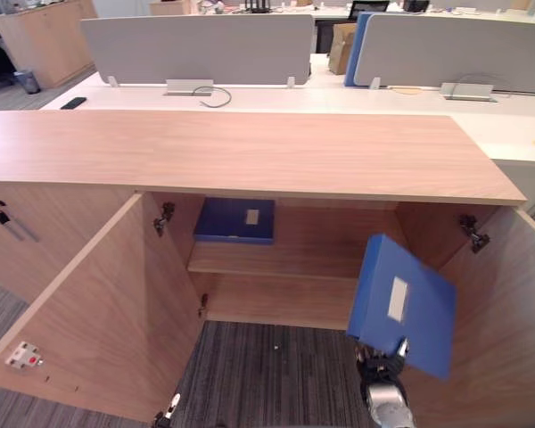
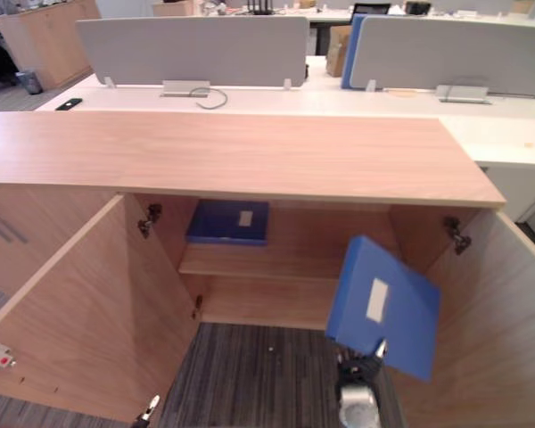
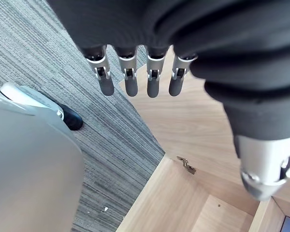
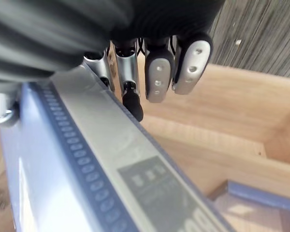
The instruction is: Walk over to the cabinet, pick up the folder, carry it to the office cabinet, place the folder inside the office cabinet, then close the office cabinet door
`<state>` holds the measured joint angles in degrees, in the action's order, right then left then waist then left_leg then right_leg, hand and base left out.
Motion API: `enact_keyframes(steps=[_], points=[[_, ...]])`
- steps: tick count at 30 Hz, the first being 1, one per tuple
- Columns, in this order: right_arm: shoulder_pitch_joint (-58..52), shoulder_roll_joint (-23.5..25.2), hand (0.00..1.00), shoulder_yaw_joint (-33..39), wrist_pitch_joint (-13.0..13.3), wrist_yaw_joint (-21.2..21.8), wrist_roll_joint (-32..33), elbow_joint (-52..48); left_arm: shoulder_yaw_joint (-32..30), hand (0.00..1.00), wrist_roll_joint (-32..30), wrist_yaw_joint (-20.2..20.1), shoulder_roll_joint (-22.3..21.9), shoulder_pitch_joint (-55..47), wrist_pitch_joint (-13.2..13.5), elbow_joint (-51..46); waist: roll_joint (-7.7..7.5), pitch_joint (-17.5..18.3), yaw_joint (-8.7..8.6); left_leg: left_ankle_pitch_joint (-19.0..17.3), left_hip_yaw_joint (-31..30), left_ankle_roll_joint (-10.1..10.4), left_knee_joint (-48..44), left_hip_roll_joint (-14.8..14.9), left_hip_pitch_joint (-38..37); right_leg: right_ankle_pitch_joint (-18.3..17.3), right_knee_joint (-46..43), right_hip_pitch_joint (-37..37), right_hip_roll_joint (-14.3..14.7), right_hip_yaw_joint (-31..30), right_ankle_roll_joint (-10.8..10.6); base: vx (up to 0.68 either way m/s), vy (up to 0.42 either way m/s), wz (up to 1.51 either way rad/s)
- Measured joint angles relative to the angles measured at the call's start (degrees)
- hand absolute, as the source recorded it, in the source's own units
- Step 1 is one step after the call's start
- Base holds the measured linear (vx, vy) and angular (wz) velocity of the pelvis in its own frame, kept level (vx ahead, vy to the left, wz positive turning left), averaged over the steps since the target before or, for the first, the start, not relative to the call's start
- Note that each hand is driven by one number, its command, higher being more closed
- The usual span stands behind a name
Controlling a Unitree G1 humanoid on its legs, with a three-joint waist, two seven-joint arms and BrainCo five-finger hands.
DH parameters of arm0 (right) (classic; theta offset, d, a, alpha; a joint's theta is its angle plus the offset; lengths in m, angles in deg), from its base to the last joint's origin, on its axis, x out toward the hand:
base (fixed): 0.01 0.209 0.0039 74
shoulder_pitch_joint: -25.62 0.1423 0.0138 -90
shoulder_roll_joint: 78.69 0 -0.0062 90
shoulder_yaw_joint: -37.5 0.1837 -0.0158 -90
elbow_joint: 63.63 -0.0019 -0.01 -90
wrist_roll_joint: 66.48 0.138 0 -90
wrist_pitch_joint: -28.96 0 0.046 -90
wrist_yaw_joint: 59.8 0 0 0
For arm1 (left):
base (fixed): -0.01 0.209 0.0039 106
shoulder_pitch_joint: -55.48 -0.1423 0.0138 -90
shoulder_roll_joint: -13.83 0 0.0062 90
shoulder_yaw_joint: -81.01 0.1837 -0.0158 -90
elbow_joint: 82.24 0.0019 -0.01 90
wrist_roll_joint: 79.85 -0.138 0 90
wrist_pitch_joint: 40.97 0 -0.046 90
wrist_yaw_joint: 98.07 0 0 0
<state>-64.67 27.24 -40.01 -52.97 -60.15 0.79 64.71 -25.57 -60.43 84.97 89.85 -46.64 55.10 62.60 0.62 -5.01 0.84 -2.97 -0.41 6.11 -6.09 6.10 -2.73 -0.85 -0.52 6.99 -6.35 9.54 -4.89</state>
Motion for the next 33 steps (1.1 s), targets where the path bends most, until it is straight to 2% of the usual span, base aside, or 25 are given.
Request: enact_keyframes(steps=[3,7,10,12,14,15,16,17,18,19,22,24,25,26,27,28,30,33], points=[[1.4,-0.3,1.0,1.6,1.0,0.0,-2.2,-5.3,0.1,0.0,-2.0,0.0,0.1,-0.2,0.0,-0.1,0.08,0.1,0.09,0.8,0.0,-0.3,2.1,-0.8,-0.4,-0.3,-0.2,-0.4,-0.9,0.4,-0.3,0.05,0.028,0.09],[2.4,-1.0,1.0,2.1,2.2,0.0,-3.2,-7.0,1.1,0.0,-3.8,0.3,0.5,-0.5,0.0,-0.3,0.19,0.2,-0.04,3.3,0.4,-0.3,7.3,-1.1,-1.6,-0.3,0.3,-1.7,-1.2,0.4,-0.4,0.08,0.017,0.0],[1.7,-0.1,1.0,2.0,2.2,-0.1,-3.3,-7.3,0.9,0.0,-4.1,0.3,0.4,-0.4,-0.1,-0.4,0.19,0.2,-0.15,3.2,2.1,0.1,7.6,-1.0,-2.4,-0.7,0.6,-1.3,-1.4,0.0,-0.8,0.11,0.041,-0.09],[1.2,1.1,1.0,1.5,2.2,-0.1,-3.5,-8.0,0.2,0.0,-4.4,0.3,0.3,-0.3,-0.1,-1.1,0.23,-0.4,-0.33,0.3,3.2,0.3,2.4,-0.5,-1.2,-1.4,0.1,-0.6,-1.3,-0.3,-0.5,0.09,0.014,-0.09],[-2.2,1.7,1.0,-1.0,2.0,-0.2,-4.0,-11.3,-1.8,0.0,-4.3,0.3,-0.9,-0.4,-0.1,-2.7,1.05,-1.7,-0.09,-5.8,4.0,0.5,-14.8,1.9,4.0,-3.7,-2.0,1.0,0.3,-0.3,0.6,0.0,-0.034,-0.05],[-2.7,1.8,1.0,-1.5,2.0,-0.2,-4.5,-11.7,-1.9,0.0,-4.3,0.4,-1.0,-0.4,-0.1,-2.8,1.06,-2.2,-0.08,-6.1,4.5,0.5,-19.5,2.6,5.6,-4.7,-2.6,1.4,0.5,-0.4,1.1,-0.03,-0.059,-0.03],[-3.3,1.8,1.0,-2.2,1.9,-0.2,-5.4,-12.5,-2.5,0.0,-4.0,0.4,-1.7,-0.6,-0.1,-3.3,1.3,-2.8,0.08,-5.7,5.2,0.0,-28.0,4.2,8.3,-6.3,-4.1,2.3,1.2,-0.5,1.9,-0.02,-0.058,-0.06],[-3.6,1.8,1.0,-2.6,1.8,-0.3,-5.5,-13.3,-3.1,0.0,-3.6,0.4,-2.1,-1.0,-0.1,-3.7,1.51,-3.1,0.19,-4.2,5.5,-0.1,-34.0,5.4,10.7,-7.3,-5.1,2.9,1.6,-1.0,2.7,-0.01,-0.08,-0.11],[-3.7,2.1,1.0,-2.7,1.8,-0.5,-5.5,-13.9,-3.8,0.0,-3.5,0.5,-2.2,-0.9,-0.1,-3.7,0.91,-3.5,0.32,-3.5,6.0,-0.9,-38.9,6.0,13.5,-8.2,-6.1,3.0,1.5,-1.8,3.3,0.0,-0.077,-0.22],[-3.5,2.2,1.0,-2.8,1.9,-0.5,-5.5,-14.3,-4.0,0.0,-3.3,0.5,-2.3,-1.5,-0.1,-3.7,0.93,-3.5,0.46,-5.6,6.2,-0.9,-39.1,5.7,15.6,-9.1,-7.3,2.9,0.7,-2.5,3.7,0.01,-0.07,-0.29],[-3.4,1.1,1.0,-2.6,1.9,-1.0,-5.5,-14.2,-3.5,0.0,-3.1,0.5,-2.5,-2.5,-0.4,-3.7,0.85,-3.6,0.79,-6.4,6.2,-1.0,-30.3,4.1,18.0,-10.3,-8.0,3.3,-1.0,-3.8,3.4,0.11,0.03,-0.29],[-3.3,0.9,1.0,-2.7,1.9,-1.6,-5.6,-13.9,-3.4,0.0,-3.0,0.9,-2.5,-2.4,-0.4,-3.7,0.98,-3.6,1.0,-4.8,6.1,-0.4,-18.1,4.1,17.7,-11.6,-8.3,3.9,-1.5,-4.9,1.9,0.21,0.169,-0.27],[-3.3,0.8,1.0,-2.7,1.9,-1.7,-5.7,-13.7,-3.2,0.0,-2.9,1.1,-2.6,-2.4,-0.4,-3.7,1.12,-3.6,1.1,-3.9,6.0,-0.3,-15.0,4.1,17.3,-12.1,-8.4,4.1,-1.5,-5.2,1.4,0.23,0.235,-0.32],[-3.2,0.4,1.0,-2.9,1.9,-2.1,-5.7,-13.5,-2.7,0.0,-2.8,1.2,-2.7,-2.4,-0.4,-3.6,1.69,-3.6,1.38,-1.2,5.5,-0.3,-11.5,4.0,16.4,-13.2,-8.8,4.8,-1.5,-6.0,0.0,0.27,0.288,-0.47],[-2.7,0.6,1.0,-3.2,1.8,-2.4,-5.7,-12.5,-2.5,0.0,-2.0,1.3,-2.6,-2.2,-0.4,-3.6,1.41,-3.2,1.99,3.1,5.7,-0.2,-12.0,3.2,15.5,-13.7,-8.3,5.4,-2.2,-7.2,-0.5,0.29,0.295,-0.51],[-2.1,0.7,1.0,-3.6,1.8,-2.5,-5.7,-11.6,-2.5,0.0,-1.8,1.4,-2.1,-2.2,-0.4,-3.6,0.63,-3.0,2.03,3.3,5.8,-0.3,-12.9,2.5,15.8,-13.7,-7.5,5.7,-3.1,-7.9,-0.5,0.32,0.304,-0.54],[0.1,0.6,1.0,-5.3,0.9,-2.5,-7.8,-9.4,-1.6,0.0,-1.7,1.6,-0.2,-0.8,-0.4,-2.4,-0.91,-2.5,1.69,-1.1,6.2,-1.4,-18.3,0.2,17.9,-13.0,-6.5,5.9,-5.5,-9.5,-0.5,0.31,0.286,-0.23],[4.8,-1.1,1.0,-8.5,-0.3,-2.4,-10.3,-3.3,-0.9,0.0,-1.6,1.7,0.8,1.1,-0.4,-0.3,-1.08,-2.0,2.01,-4.0,7.8,-2.1,-21.6,-0.9,18.0,-12.3,-6.4,5.9,-7.2,-11.5,-0.6,0.27,0.219,-0.23]])
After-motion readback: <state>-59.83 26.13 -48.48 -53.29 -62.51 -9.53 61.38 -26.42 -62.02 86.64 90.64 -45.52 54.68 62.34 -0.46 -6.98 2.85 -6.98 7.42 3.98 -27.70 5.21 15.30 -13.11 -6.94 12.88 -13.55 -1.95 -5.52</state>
